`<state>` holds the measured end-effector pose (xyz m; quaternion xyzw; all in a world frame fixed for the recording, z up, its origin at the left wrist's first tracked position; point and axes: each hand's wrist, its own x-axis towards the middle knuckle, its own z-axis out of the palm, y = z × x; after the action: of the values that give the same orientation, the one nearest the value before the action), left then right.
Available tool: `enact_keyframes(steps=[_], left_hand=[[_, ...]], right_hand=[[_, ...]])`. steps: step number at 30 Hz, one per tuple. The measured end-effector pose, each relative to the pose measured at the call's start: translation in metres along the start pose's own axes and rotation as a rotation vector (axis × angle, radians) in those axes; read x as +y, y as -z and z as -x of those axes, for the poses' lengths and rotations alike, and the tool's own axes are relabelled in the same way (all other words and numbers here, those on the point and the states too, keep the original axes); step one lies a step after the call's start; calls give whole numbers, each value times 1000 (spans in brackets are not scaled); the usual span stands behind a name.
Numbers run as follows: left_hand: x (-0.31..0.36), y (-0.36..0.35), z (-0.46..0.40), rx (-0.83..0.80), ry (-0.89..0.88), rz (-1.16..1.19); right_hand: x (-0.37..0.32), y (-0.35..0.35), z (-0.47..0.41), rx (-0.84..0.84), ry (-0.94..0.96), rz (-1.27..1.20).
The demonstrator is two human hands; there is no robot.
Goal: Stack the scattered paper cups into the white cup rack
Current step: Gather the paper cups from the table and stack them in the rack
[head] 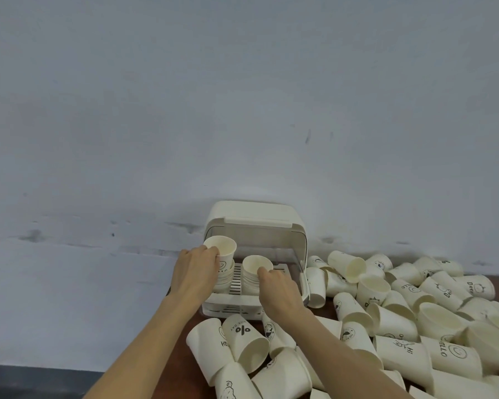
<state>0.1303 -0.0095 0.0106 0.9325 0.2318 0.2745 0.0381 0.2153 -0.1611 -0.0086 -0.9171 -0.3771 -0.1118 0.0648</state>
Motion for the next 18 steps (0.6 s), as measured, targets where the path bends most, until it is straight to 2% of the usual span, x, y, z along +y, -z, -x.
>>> enact_keyframes(steps=[12, 18], left_hand=[[-2, -21, 7, -149, -74, -210], [0, -23, 16, -123, -83, -141]], right_hand=[[-4, 1, 6, -3, -2, -41], [-7, 3, 11, 44, -30, -78]])
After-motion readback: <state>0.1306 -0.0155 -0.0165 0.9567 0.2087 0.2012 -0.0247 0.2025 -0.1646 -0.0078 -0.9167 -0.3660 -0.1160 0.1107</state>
